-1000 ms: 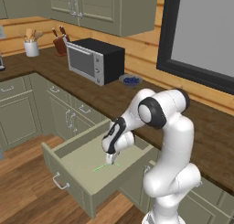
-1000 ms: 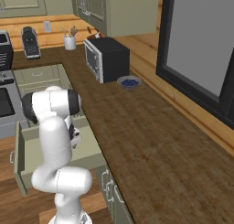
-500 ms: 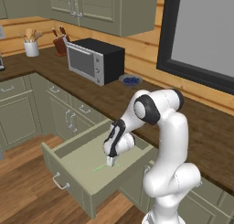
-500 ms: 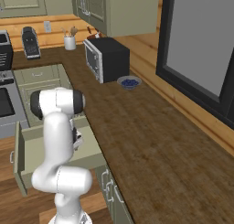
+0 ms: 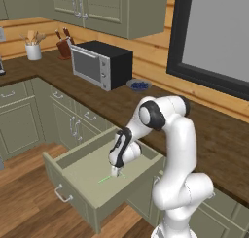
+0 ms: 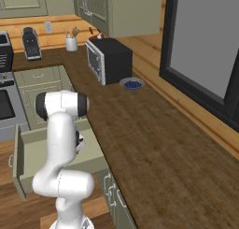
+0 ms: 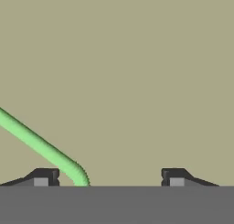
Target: Take a straw from the drawer in front and place it inside the glass cup on the dining counter.
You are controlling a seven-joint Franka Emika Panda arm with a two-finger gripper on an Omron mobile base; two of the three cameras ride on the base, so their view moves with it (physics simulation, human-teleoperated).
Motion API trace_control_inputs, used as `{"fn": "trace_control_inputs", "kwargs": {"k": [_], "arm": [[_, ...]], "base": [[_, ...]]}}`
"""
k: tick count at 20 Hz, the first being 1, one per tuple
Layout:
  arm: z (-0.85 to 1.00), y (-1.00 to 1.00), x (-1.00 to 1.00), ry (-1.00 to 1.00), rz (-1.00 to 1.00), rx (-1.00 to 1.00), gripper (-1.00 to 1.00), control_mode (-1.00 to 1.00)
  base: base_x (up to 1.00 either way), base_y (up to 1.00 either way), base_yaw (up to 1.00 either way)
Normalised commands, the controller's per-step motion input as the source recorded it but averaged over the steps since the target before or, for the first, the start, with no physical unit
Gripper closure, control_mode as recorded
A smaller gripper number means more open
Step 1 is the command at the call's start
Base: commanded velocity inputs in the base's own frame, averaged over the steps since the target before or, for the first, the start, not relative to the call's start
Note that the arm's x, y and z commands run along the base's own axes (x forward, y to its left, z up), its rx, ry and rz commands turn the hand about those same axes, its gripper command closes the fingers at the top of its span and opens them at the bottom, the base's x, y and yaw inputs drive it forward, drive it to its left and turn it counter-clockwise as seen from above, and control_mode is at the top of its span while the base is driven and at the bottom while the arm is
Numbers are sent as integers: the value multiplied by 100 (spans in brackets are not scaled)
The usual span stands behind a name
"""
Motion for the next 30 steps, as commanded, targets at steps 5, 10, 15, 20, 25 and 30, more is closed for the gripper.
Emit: {"fn": "trace_control_inputs", "kwargs": {"k": [5,10,15,20,25,30], "arm": [[-41,3,0,0,0,-1,-100,-100],[-48,0,-12,-4,0,-3,100,-100],[-42,3,-46,-7,0,-2,100,-100],[-27,0,-40,-2,0,0,100,-100],[-6,2,-16,1,0,1,100,-100],[38,11,-15,0,0,1,100,-100]], "base": [[0,0,0],[0,0,0],[0,0,0],[0,0,0],[0,0,0],[0,0,0]]}}
